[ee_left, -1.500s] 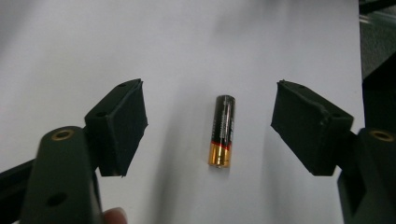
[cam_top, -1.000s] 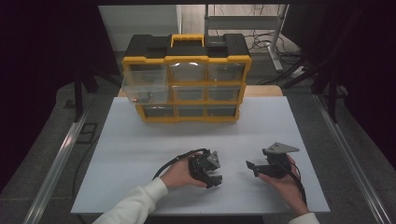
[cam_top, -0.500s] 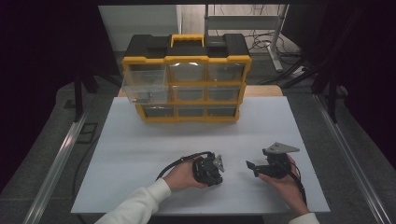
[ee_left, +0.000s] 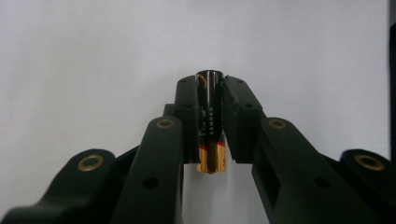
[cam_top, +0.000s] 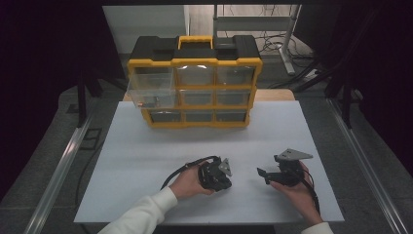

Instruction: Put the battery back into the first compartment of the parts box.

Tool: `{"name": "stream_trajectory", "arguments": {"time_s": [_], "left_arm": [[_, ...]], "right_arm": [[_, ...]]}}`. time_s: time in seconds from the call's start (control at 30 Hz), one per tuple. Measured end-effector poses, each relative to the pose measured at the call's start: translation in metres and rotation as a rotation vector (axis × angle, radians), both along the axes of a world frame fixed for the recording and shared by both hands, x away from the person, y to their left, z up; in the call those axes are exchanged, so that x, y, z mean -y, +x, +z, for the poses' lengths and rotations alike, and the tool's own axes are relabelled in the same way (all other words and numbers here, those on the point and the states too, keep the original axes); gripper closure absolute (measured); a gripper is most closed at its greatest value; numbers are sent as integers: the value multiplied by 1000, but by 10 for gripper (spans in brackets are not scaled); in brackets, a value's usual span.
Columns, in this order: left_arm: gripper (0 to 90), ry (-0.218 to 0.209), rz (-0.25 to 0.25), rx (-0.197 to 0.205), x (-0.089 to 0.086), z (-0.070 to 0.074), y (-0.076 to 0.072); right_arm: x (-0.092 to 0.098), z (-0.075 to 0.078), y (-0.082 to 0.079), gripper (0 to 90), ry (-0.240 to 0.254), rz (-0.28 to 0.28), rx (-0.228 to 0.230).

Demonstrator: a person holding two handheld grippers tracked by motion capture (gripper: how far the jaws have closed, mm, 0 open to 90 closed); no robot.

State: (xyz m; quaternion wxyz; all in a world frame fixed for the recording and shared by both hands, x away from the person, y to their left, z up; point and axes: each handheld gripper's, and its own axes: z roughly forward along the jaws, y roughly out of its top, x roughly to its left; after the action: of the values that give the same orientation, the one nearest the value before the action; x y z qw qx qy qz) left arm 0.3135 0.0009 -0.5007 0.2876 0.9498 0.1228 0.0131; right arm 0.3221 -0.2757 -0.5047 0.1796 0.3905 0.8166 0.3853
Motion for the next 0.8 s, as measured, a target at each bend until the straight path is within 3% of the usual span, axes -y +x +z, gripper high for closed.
{"name": "stream_trajectory", "arguments": {"time_s": [0.13,0.33,0.57,0.8], "left_arm": [[771,-56,16,-9,-8,7,1],[772,-97,37,9,-22,18,2],[771,-183,68,26,-38,32,4],[771,-237,85,35,-48,40,4]], "right_arm": [[0,0,0,142,-2,1,0],[0,0,0,142,-2,0,1],[0,0,0,141,-2,0,1],[0,0,0,142,-2,0,1]]}}
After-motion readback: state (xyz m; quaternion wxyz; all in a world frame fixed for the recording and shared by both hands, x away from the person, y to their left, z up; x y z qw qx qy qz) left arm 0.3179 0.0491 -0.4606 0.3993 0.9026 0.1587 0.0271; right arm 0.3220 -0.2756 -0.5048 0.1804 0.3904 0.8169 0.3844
